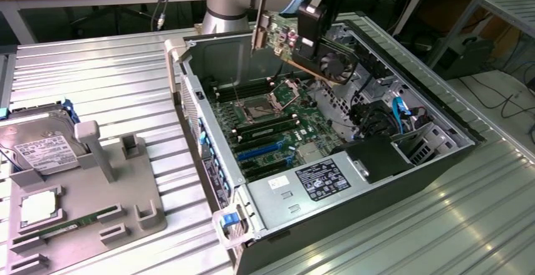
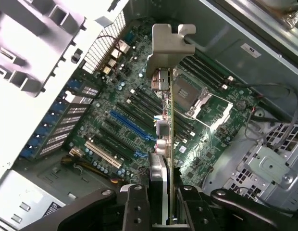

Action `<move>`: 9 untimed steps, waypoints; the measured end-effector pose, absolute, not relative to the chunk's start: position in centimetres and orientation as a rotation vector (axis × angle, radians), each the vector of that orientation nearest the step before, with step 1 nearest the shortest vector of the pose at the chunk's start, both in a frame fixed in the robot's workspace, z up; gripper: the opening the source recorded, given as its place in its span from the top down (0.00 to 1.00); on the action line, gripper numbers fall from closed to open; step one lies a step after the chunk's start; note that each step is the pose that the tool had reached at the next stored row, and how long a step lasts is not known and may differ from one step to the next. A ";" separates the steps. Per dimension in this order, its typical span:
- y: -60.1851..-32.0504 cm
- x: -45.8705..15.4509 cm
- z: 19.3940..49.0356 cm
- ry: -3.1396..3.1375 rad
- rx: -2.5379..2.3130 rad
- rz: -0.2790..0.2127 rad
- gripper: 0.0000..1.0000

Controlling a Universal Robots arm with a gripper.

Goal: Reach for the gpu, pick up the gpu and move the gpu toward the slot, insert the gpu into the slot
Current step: 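Insert the gpu into the slot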

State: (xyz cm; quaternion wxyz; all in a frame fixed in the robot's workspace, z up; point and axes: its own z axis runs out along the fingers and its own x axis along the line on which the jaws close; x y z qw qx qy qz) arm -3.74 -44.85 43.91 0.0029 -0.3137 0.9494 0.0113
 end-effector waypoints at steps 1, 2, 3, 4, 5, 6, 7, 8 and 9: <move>-44.9 -3.7 43.9 2.969 -1.008 0.036 0.72; -44.9 -3.7 43.9 2.961 -1.031 0.036 0.72; -44.9 -3.7 43.9 2.953 -1.057 0.036 0.72; -44.9 -3.7 43.9 2.944 -1.081 0.036 0.72; -44.9 -3.7 43.9 2.937 -1.100 0.036 0.72; -44.9 -3.7 43.9 2.930 -1.120 0.036 0.72; -44.9 -3.7 43.9 2.922 -1.141 0.036 0.72; -44.9 -3.7 43.9 2.914 -1.161 0.036 0.72; -44.9 -3.7 43.9 2.906 -1.183 0.036 0.72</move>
